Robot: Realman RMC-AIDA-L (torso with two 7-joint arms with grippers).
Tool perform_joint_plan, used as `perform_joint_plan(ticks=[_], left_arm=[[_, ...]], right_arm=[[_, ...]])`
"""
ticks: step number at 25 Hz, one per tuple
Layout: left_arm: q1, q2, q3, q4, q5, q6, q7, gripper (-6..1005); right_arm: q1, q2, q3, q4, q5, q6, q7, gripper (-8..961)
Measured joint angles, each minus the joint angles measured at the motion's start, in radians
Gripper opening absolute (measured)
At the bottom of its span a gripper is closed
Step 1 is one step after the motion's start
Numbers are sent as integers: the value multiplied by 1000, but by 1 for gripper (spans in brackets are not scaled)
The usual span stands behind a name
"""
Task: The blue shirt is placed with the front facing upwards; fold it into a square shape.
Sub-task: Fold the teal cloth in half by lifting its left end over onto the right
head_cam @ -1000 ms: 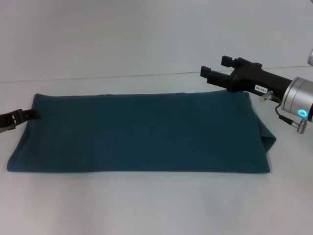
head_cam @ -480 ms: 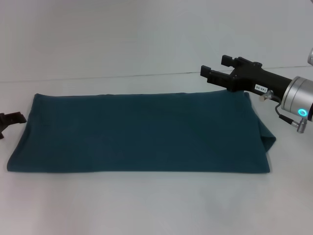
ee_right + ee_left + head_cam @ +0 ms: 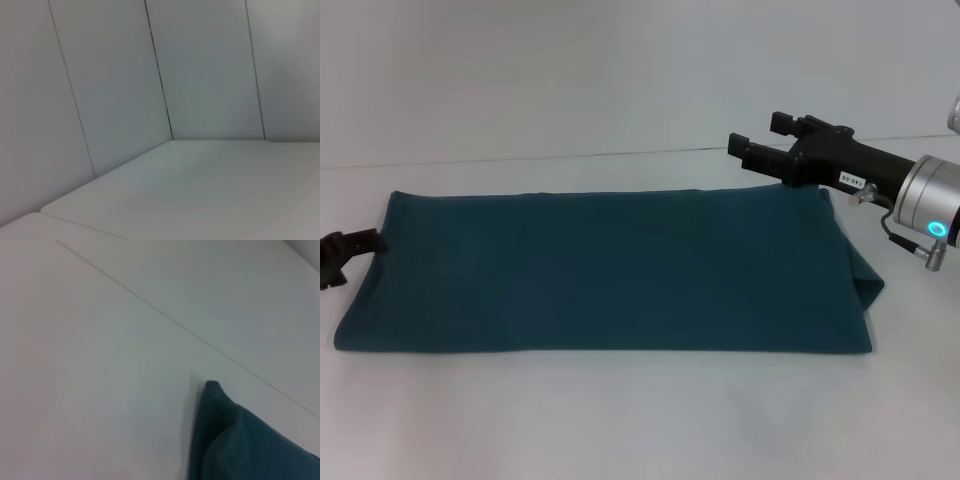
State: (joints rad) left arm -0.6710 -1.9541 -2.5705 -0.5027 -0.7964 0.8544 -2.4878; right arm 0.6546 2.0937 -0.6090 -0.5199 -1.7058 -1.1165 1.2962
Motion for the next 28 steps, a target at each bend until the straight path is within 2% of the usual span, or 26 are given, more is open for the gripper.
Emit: perform_joint_plan(ticks=[10, 28], left_arm=[[-11, -14, 33, 4, 9, -20, 11, 871], [-18, -20, 54, 8, 11, -29, 5, 872]], right_arm=[[-9, 0, 0, 1, 1, -3, 3, 882], [-10, 2, 0, 1, 2, -3, 8, 883]])
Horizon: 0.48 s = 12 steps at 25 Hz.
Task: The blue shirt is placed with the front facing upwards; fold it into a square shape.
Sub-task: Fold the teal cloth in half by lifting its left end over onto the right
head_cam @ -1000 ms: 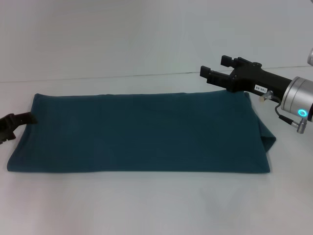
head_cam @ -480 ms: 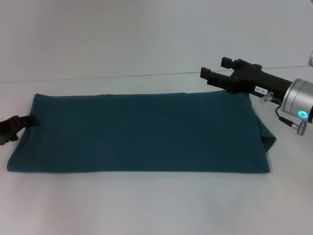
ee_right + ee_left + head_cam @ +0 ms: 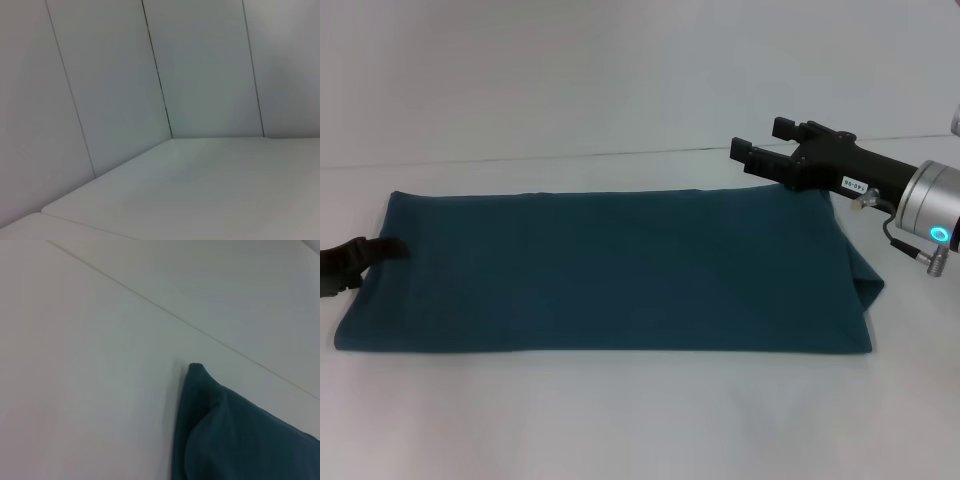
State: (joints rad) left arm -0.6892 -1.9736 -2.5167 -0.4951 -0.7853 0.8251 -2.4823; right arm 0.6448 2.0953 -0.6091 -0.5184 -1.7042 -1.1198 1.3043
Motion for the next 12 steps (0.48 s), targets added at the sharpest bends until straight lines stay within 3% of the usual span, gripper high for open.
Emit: perform_joint_plan(ticks=[12], left_arm=[[-16, -5, 1, 21, 0, -1, -1, 871]], right_arm=[[1, 0, 0, 0, 1, 0, -2, 883]])
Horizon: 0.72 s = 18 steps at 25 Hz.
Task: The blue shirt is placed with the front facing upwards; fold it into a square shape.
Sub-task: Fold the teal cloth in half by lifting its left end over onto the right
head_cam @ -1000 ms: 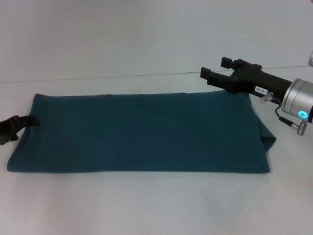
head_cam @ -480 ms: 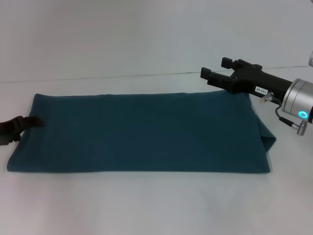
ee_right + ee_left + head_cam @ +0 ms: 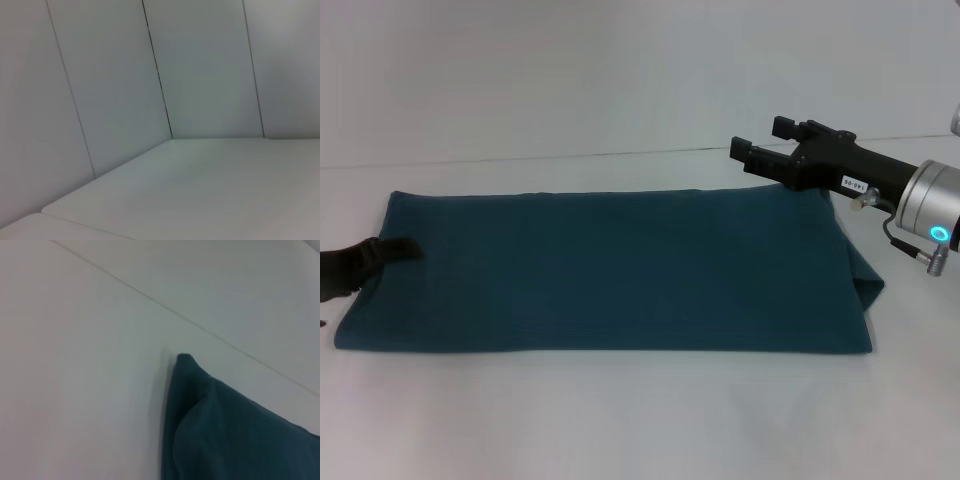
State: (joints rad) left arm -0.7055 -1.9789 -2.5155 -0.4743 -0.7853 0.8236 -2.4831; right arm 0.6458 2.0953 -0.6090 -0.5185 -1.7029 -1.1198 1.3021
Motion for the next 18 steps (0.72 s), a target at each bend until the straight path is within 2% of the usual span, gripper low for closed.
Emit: perform_joint_plan(ticks=[10, 18], left_arm=[[0, 0, -7, -1, -8, 3, 0, 872], [-1, 3, -10, 0, -10, 12, -3, 828]], right_arm=[[-2, 0, 0, 0, 0, -9, 2, 883], [-3, 0, 0, 0, 0, -12, 3, 883]])
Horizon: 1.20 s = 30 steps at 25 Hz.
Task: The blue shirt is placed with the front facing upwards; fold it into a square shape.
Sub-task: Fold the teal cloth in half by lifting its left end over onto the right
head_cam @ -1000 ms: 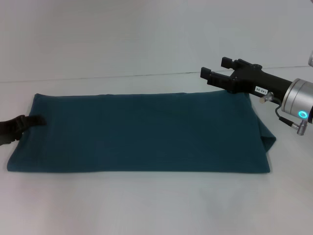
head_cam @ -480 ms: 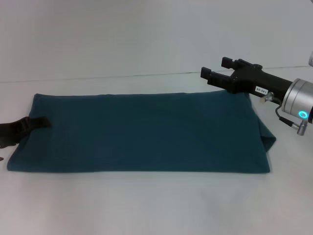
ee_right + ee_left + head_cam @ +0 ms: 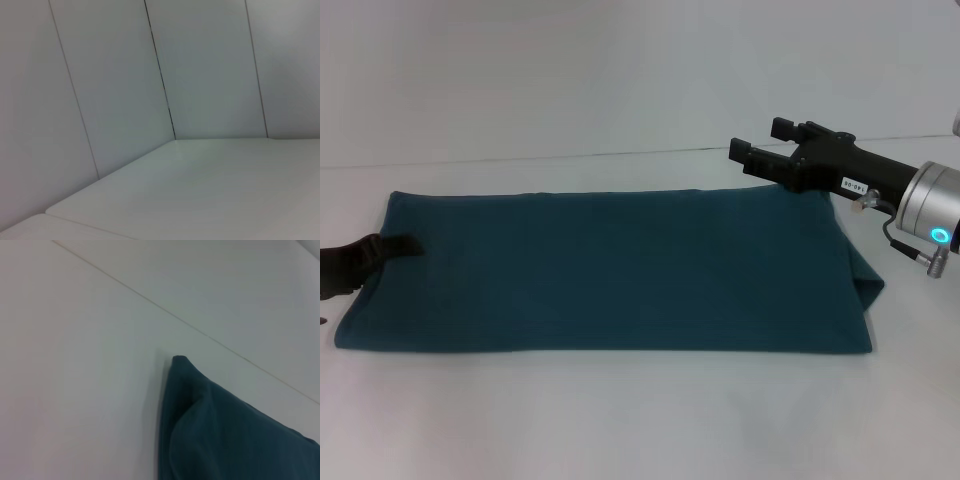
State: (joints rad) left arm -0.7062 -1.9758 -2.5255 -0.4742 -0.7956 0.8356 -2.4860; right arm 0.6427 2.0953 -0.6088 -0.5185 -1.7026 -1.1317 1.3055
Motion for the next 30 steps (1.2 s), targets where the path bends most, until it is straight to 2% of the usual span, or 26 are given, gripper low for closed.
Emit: perform_joint_plan(ticks=[11, 16, 22, 30], left_arm=[[6, 3, 8, 3, 8, 2, -23, 767], [8, 3, 6, 2, 9, 2, -24, 563], [8, 4, 4, -1, 9, 2, -24, 454], [8, 6, 18, 3, 11, 3, -25, 434]], right_arm=[[0, 0, 0, 0, 6, -2, 0, 883], [0, 0, 0, 0, 10, -10, 0, 883], [-1, 0, 0, 0, 11, -13, 0, 883], [-2, 0, 0, -1, 14, -14, 0, 883]])
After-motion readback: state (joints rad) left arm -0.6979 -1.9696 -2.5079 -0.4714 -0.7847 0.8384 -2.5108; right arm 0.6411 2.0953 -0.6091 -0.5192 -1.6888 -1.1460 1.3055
